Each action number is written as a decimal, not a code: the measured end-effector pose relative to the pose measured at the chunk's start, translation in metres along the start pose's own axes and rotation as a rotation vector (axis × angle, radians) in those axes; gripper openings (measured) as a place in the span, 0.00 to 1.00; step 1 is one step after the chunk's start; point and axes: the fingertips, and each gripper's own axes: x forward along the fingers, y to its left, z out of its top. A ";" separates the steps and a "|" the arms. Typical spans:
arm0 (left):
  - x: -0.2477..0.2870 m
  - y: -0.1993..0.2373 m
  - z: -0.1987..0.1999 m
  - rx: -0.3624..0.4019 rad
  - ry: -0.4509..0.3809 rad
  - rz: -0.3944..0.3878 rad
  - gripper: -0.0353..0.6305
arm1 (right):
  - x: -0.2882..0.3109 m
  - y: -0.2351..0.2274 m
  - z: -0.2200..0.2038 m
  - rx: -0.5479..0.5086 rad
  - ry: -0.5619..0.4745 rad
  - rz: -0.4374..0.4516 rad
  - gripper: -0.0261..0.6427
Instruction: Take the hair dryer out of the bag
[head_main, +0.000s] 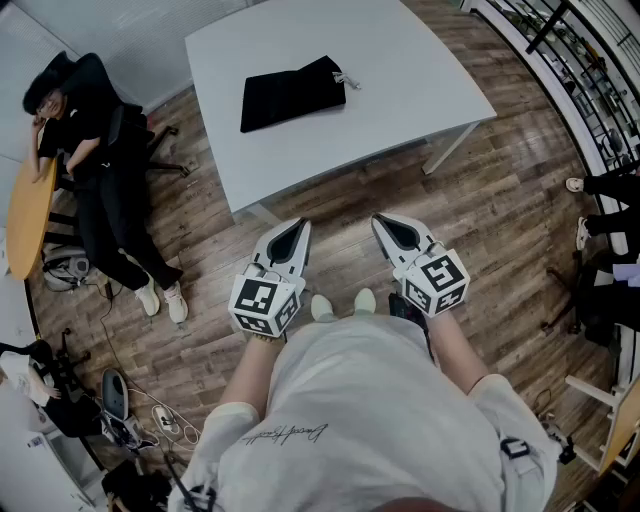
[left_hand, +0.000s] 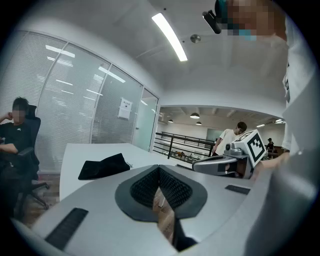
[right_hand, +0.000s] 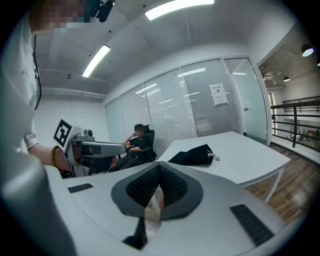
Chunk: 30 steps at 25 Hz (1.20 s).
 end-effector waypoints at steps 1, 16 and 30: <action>0.000 0.000 0.001 0.000 -0.001 0.001 0.07 | 0.000 0.001 0.000 0.001 0.002 0.003 0.07; 0.002 -0.011 -0.001 -0.006 0.001 -0.010 0.07 | -0.006 0.010 -0.003 0.072 -0.011 0.076 0.07; 0.026 -0.051 0.004 -0.001 -0.005 0.021 0.07 | -0.036 -0.015 -0.009 0.006 0.006 0.142 0.07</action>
